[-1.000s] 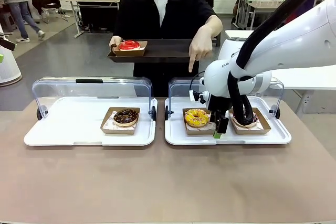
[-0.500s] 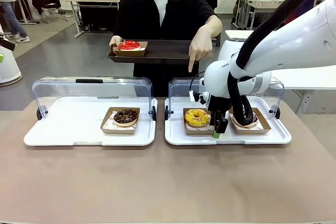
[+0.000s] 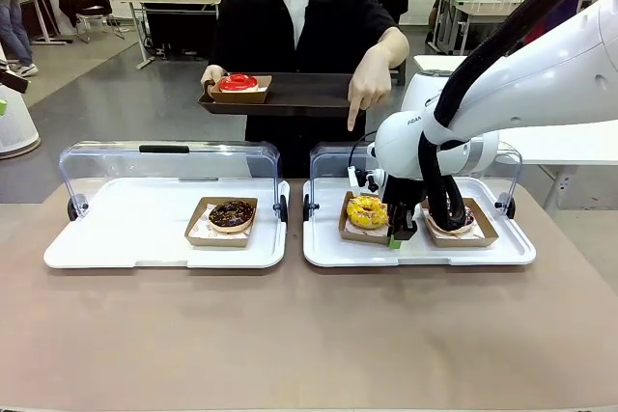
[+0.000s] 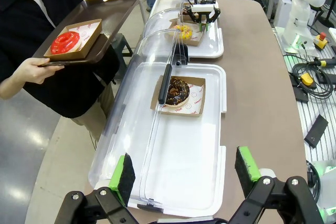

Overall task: Provide the desired donut to the person.
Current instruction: Pick up and lift the Paper togo box containing the Donut pointed at by the person.

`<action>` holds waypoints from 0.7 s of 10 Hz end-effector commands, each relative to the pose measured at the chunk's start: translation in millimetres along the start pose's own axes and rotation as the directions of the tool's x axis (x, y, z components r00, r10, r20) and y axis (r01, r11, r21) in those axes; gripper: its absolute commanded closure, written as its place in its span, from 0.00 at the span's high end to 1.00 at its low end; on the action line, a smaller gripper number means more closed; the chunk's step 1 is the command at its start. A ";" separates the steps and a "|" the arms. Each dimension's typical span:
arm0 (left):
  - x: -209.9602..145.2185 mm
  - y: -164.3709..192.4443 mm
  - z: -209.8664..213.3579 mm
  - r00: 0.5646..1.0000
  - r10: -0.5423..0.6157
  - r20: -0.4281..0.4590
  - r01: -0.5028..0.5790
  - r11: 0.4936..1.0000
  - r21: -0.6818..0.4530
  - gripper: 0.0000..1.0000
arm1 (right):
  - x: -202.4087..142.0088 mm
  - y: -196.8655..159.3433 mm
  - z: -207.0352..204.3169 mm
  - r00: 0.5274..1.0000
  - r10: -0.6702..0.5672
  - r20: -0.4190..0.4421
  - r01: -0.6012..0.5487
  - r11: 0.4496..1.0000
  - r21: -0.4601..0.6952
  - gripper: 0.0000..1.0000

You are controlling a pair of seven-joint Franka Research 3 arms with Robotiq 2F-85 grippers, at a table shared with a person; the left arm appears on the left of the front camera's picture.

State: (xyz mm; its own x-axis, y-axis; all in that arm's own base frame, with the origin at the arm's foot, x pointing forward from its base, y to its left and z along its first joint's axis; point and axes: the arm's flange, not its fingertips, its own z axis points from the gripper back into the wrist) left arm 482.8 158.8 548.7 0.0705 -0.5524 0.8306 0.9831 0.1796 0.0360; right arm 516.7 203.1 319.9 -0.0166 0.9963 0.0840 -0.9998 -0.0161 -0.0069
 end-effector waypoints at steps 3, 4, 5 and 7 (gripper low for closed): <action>1.3 -0.5 0.3 1.000 0.000 0.010 0.000 1.000 0.004 1.00 | -1.7 -12.0 -5.4 1.000 0.022 -0.002 -0.022 1.000 -0.020 0.00; 1.3 -0.5 0.3 1.000 0.000 0.010 0.000 1.000 0.004 1.00 | -1.7 -12.2 -5.1 1.000 0.022 -0.002 -0.022 1.000 -0.021 0.00; 1.3 -0.5 0.3 1.000 0.000 0.010 0.000 1.000 0.004 1.00 | -1.8 -12.0 -4.6 1.000 0.022 -0.005 -0.022 1.000 -0.021 0.00; 1.3 -0.5 0.3 1.000 0.000 0.010 0.000 1.000 0.004 1.00 | -2.3 -11.9 -3.9 1.000 0.023 -0.008 -0.023 1.000 -0.021 0.00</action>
State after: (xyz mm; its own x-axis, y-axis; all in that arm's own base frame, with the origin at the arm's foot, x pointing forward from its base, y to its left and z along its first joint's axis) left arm 482.8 158.8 548.7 0.0705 -0.5524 0.8306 0.9831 0.1796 0.0360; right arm 518.7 203.5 322.6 -0.0165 0.9960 0.0884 -0.9997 -0.0149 -0.0188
